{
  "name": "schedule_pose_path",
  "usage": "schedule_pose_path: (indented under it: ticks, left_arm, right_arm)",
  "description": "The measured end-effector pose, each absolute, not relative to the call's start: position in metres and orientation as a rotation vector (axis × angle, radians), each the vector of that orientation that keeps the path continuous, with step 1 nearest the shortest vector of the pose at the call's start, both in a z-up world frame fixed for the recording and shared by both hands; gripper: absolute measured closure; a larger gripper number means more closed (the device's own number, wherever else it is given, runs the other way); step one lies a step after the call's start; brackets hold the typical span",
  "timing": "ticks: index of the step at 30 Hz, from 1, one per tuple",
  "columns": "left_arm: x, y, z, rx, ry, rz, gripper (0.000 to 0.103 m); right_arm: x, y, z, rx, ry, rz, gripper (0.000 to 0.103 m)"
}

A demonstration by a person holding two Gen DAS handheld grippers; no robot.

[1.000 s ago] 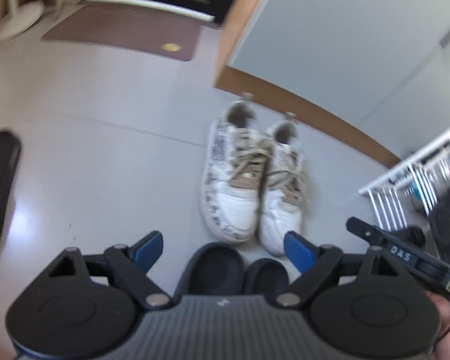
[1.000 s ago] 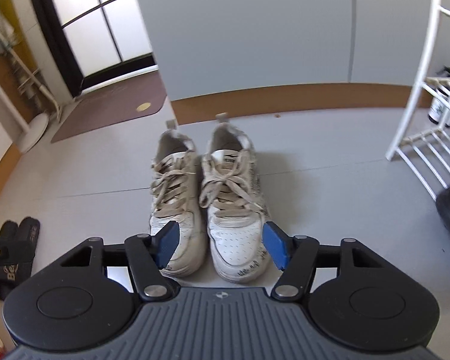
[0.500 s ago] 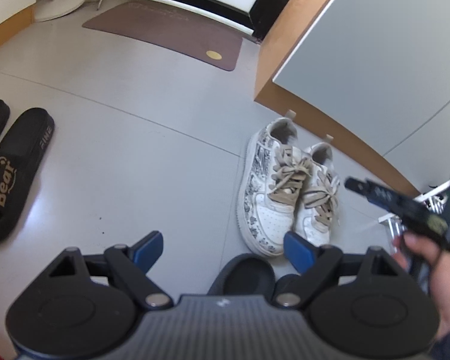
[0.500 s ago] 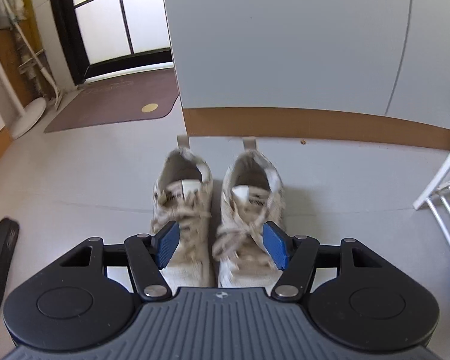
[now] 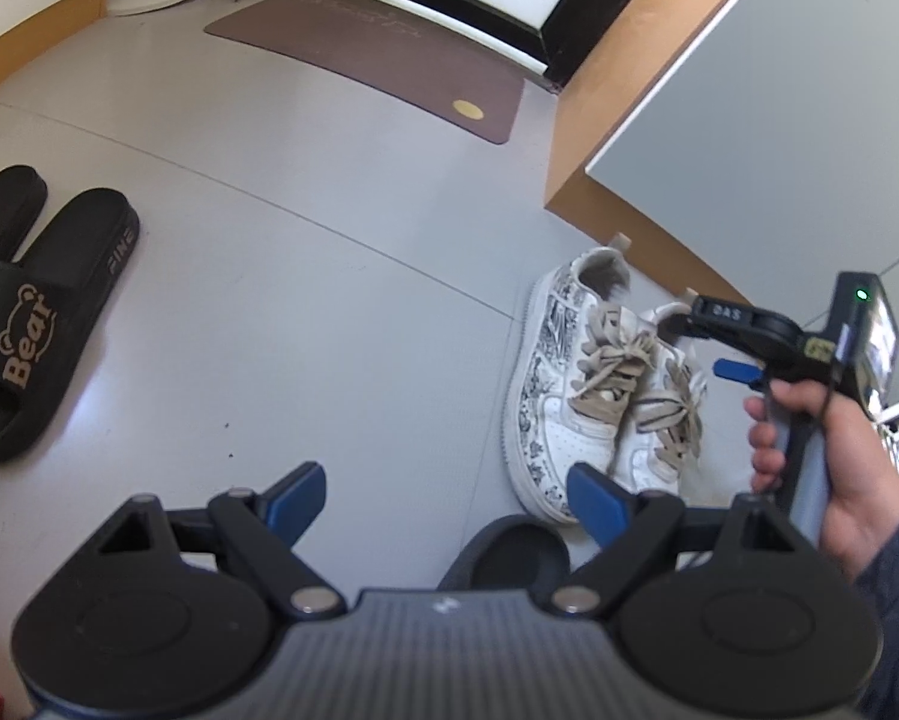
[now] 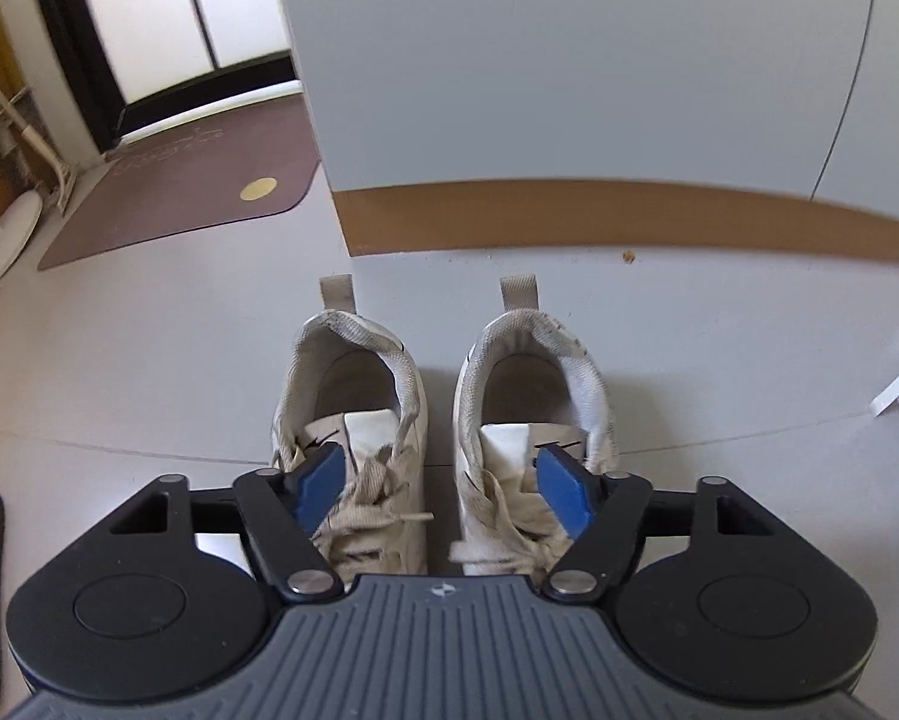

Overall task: Organize scattered shoes
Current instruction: 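Lower the right gripper onto the white ERKE sneakers and grasp their heels, then lift the white sneakers with the right gripper toward the white rack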

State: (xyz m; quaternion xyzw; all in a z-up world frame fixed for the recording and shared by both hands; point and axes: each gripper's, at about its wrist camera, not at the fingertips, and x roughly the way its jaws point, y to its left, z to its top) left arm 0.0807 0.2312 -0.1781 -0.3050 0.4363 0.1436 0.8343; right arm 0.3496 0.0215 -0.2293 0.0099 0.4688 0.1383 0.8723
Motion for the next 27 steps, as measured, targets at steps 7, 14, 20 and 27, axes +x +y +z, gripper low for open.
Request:
schedule_pose_path:
  ticks: [7,14,20,27]
  left_arm:
    - [0.081,0.229,-0.181,-0.632,0.935,0.313,0.014]
    - [0.081,0.232,-0.186,-0.640,0.946,0.316,0.014]
    - [0.081,0.231,-0.187,-0.639,0.952,0.310,0.014]
    - [0.082,0.233,-0.189,-0.646,0.953,0.308,0.014]
  right_arm:
    - [0.363,0.040,-0.253,-0.013,1.007,0.278,0.025]
    - [0.366,0.040,-0.277,0.011,1.057,0.258,0.051]
    - [0.362,0.045,-0.288,-0.031,1.043,0.273,0.051]
    - [0.357,0.042,-0.288,-0.050,1.013,0.295,0.077]
